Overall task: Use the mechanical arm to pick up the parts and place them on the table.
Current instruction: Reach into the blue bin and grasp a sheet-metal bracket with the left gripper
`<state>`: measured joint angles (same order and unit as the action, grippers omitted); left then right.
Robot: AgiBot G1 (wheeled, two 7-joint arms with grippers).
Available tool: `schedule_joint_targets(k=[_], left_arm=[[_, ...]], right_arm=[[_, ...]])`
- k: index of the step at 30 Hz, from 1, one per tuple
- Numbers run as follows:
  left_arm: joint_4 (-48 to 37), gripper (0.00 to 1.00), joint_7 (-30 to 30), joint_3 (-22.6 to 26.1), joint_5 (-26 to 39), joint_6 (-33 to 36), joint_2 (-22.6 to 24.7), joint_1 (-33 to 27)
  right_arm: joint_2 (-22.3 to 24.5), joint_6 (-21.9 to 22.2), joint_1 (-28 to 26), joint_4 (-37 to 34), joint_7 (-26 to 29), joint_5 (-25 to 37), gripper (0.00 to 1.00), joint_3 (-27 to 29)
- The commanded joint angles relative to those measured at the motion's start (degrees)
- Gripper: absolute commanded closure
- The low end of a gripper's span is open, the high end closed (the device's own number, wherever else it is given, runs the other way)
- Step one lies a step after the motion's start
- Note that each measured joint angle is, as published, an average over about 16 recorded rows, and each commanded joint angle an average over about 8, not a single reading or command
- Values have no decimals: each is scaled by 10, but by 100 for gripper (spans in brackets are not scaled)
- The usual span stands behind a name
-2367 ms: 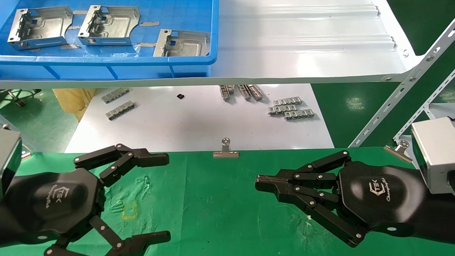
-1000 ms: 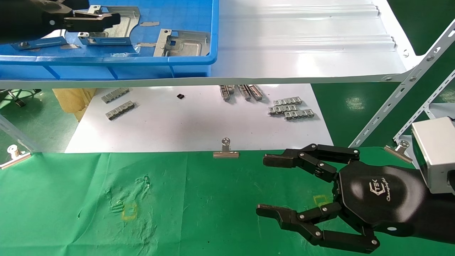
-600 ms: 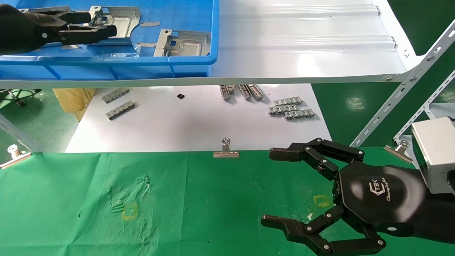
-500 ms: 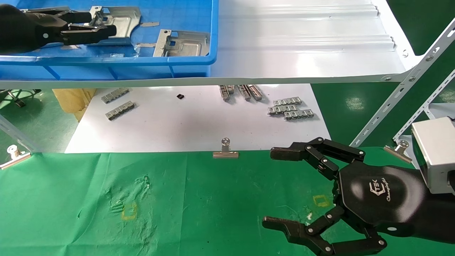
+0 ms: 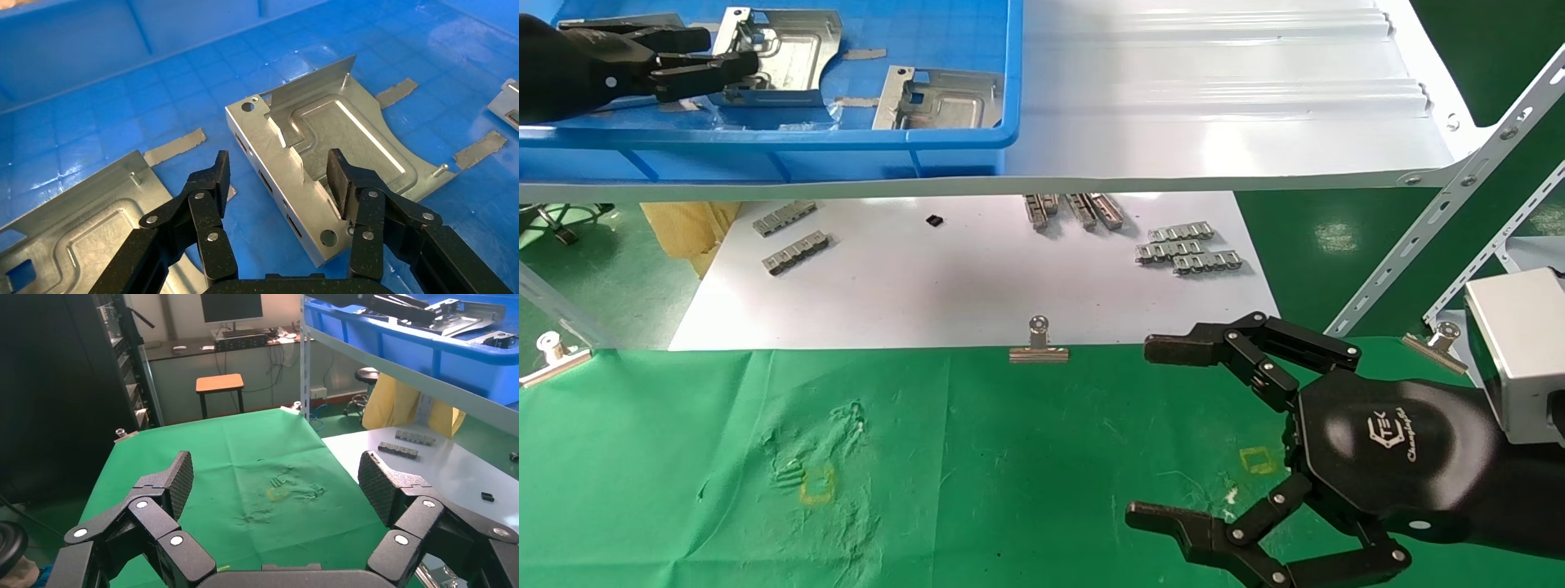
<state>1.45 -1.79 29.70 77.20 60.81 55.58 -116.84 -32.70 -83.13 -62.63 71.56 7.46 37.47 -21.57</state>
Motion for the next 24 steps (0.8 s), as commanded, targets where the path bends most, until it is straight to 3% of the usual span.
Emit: schedule_joint_targets(k=[1,2,24], left_arm=[[-5,94,5,5,7,0,3,-3],[-5,100,4,5,7,-1,3,-3],[-9,100,-15,-5,-7,-19,8,1]], right_arm=[[0,0,0,0,0,0,0,0],[0,0,0,0,0,0,0,0],[0,0,0,0,0,0,0,0]])
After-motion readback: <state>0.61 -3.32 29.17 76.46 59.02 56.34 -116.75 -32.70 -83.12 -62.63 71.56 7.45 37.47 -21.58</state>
